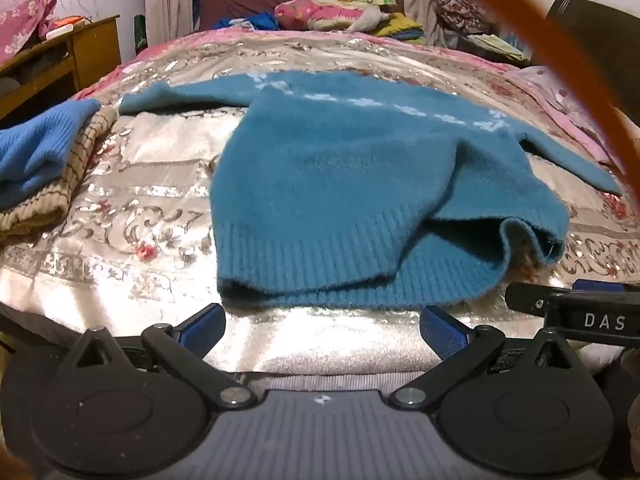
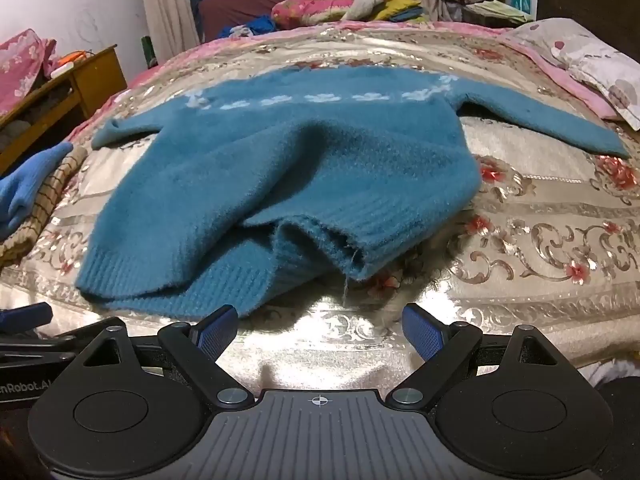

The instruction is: Fold small clothes

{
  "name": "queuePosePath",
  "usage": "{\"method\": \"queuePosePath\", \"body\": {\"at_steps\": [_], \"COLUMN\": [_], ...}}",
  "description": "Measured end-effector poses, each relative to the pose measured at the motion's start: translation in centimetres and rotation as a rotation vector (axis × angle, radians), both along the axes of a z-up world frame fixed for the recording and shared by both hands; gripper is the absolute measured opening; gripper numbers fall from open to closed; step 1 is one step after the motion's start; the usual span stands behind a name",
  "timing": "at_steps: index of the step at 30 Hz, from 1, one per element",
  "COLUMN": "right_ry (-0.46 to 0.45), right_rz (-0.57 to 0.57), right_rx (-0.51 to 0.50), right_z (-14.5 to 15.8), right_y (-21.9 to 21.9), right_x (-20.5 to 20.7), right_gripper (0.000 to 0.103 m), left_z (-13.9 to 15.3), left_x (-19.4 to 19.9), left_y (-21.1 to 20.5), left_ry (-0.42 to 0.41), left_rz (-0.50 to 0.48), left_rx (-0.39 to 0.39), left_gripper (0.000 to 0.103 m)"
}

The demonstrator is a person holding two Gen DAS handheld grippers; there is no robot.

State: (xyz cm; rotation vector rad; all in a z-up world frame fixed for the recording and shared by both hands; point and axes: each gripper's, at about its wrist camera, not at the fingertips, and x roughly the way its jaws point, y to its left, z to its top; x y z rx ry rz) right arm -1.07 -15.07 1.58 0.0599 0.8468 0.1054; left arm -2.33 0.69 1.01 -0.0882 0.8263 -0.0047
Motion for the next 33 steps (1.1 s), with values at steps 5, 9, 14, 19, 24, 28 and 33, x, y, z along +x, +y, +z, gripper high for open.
{"method": "queuePosePath", "body": {"at_steps": [5,9,14,19,24,28,33], "right_ry": [0.001,0.003,0.006,0.003,0.004,0.004,0.004], "right_rz": [0.005,0.011,0.015,0.028,0.037,0.037,0.04], "right_rx": [-0.001,-0.005,-0.008,-0.018,-0.022,-0.022,-0.022], "right_z": [0.0,0.0,-0.1,0.0,0.0,0.0,0.0], "right_y": [0.1,0.3,0.4,0.6,0.8,0.8,0.8], "right_x": [0.0,0.0,0.1,0.1,0.1,0.1,0.1], "right_gripper": [0.091,0.091,0.091,0.091,0.091,0.091,0.091], "left_z": [0.1,-0.2,-0.5,-0.5,-0.7,-0.8,-0.8], "left_x": [0.1,0.6,1.0,1.2,1.4,1.4,1.4], "left_y": [0.1,0.3,0.4,0.2,-0.3,-0.4,-0.4], "left_ry": [-0.003,0.016,0.031,0.025,0.039,0.048,0.047], "left_rz": [0.021,0.035,0.04,0.037,0.036,0.039,0.037], "left_rx": [0.036,0.047,0.066,0.091,0.123,0.134,0.137], "left_gripper": [0.103,0.103,0.103,0.103,0.103,0.103,0.103]}}
